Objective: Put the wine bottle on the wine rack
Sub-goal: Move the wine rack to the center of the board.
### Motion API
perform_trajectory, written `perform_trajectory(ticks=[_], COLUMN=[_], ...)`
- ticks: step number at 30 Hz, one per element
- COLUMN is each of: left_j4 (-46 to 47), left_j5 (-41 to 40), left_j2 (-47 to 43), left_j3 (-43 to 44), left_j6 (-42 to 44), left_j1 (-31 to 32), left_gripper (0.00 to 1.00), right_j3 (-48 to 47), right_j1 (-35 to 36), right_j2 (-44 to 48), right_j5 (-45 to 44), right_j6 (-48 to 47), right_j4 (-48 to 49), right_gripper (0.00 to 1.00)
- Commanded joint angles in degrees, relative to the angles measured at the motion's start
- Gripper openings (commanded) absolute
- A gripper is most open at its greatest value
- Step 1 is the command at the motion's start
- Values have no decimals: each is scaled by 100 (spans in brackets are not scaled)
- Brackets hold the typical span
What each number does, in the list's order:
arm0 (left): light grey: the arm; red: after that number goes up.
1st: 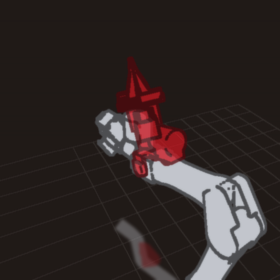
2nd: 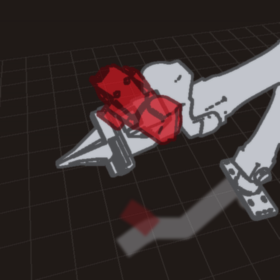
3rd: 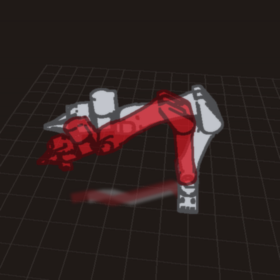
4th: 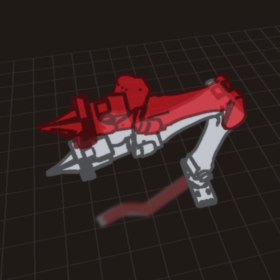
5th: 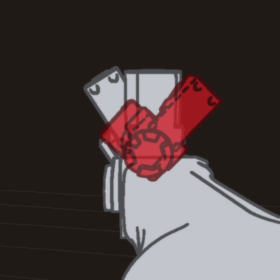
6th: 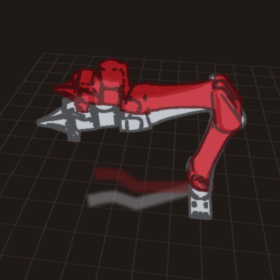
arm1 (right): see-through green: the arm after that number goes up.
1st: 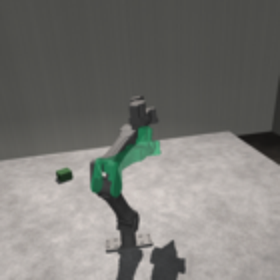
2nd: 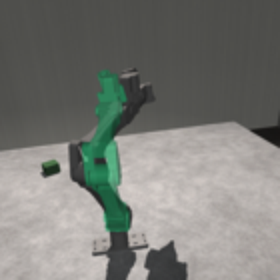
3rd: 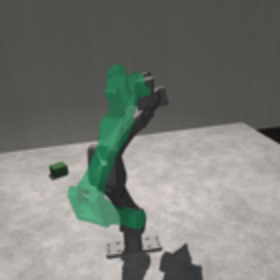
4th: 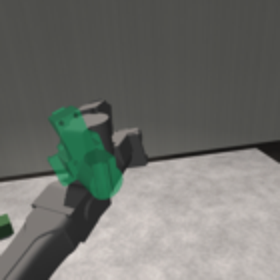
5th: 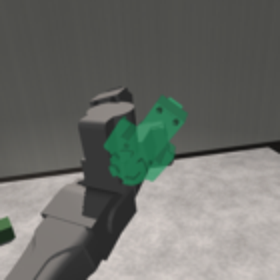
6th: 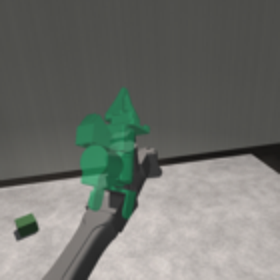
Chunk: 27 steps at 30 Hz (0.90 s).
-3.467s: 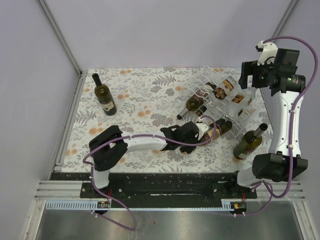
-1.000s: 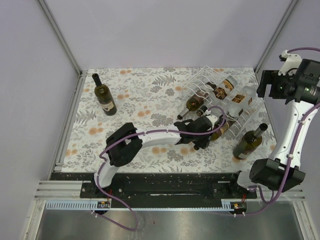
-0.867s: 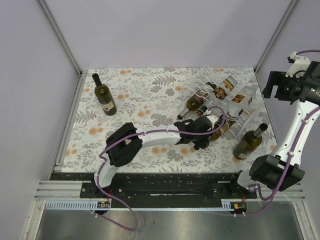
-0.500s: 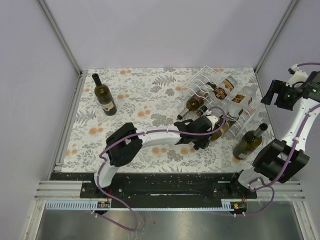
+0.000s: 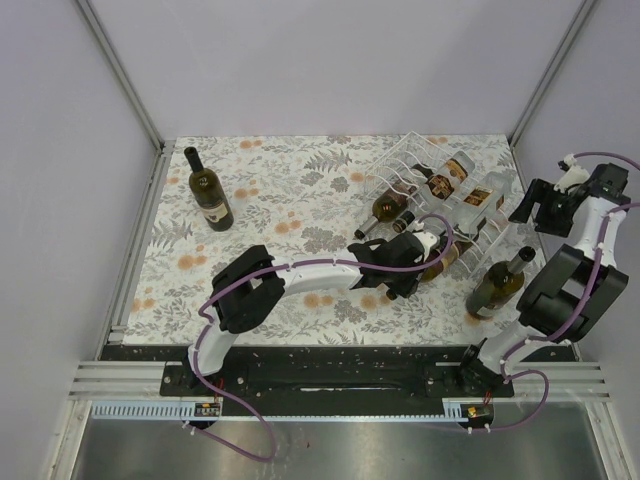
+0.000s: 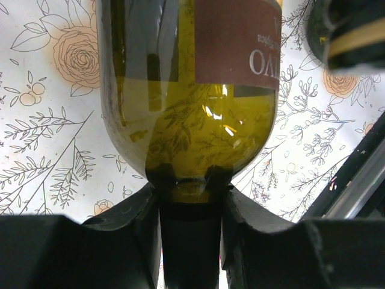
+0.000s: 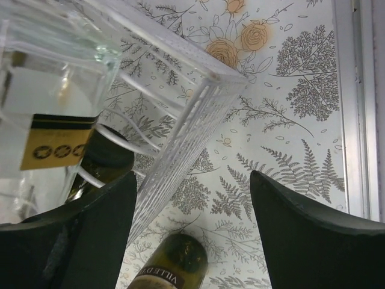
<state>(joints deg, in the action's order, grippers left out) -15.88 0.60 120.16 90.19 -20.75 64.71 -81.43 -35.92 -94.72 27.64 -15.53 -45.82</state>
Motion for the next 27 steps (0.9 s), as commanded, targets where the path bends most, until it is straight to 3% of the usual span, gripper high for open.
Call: perform_trajectory(ticks=[1,27], left_j4=[437,270], left_j5=[195,46], left_j2=[-318,-239], left_j3=[156,297], left_j6=[168,37], left_j1=[112,86], left_gripper=[0,0], right_j3=[92,144], right_j1=[-11,1183], right_j2=[-134,-803], right_j5=[128,260], right_j6=[94,419], right_j4=[469,821], right_gripper=[82,68])
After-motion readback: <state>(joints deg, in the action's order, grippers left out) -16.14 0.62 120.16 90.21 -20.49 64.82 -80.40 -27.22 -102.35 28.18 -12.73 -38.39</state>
